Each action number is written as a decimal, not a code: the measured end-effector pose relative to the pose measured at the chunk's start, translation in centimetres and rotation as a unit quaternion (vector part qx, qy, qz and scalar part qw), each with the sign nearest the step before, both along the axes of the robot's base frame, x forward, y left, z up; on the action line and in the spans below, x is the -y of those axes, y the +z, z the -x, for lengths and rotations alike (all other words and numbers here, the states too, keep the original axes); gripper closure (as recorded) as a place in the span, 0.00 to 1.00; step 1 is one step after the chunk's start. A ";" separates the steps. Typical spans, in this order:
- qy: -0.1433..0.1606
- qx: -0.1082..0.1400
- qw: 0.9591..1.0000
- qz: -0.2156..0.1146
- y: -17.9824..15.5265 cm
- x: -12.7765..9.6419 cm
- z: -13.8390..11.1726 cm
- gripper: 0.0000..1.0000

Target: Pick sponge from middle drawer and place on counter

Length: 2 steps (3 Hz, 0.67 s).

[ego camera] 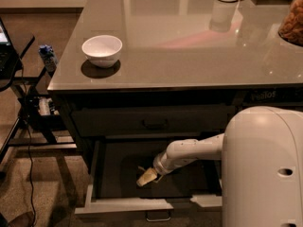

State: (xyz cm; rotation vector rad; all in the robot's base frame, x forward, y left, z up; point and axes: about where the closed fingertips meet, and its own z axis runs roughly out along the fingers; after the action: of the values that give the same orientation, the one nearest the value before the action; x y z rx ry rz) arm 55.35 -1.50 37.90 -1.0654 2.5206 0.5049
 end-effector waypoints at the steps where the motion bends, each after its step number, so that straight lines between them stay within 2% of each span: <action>1: -0.004 -0.007 1.000 0.000 -1.1 0.4 -0.1 0.00; 2: -0.008 -0.018 1.000 0.003 -2.2 0.8 0.0 0.00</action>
Offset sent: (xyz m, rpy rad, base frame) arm 0.0014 -0.0162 -0.0327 -0.0132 0.0601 -0.0324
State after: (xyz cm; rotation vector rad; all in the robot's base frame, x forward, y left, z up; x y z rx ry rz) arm 55.40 -2.31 35.73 -1.0456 2.5612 0.5177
